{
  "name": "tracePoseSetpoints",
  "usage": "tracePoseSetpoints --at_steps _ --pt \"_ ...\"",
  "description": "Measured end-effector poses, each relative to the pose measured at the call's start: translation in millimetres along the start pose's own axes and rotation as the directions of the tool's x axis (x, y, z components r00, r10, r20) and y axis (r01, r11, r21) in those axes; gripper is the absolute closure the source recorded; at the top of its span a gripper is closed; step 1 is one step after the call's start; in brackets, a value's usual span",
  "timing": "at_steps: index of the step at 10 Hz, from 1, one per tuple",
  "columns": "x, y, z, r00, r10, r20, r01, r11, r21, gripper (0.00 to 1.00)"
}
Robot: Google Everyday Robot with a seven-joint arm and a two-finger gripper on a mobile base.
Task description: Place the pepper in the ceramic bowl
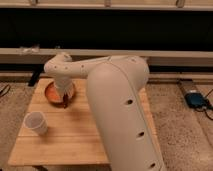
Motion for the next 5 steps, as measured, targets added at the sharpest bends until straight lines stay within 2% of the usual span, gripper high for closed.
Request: tracePoseSetpoints --at_steps 2,4,5 --pt "-29 28 -6 0.997 -0.067 0.029 0.068 0.998 -0.019 0.94" --pt "-57 49 4 0.993 -0.113 0.044 0.114 0.993 -0.031 0.73" --pt "-68 52 9 0.992 -0.118 0.046 0.119 0.992 -0.031 0.65"
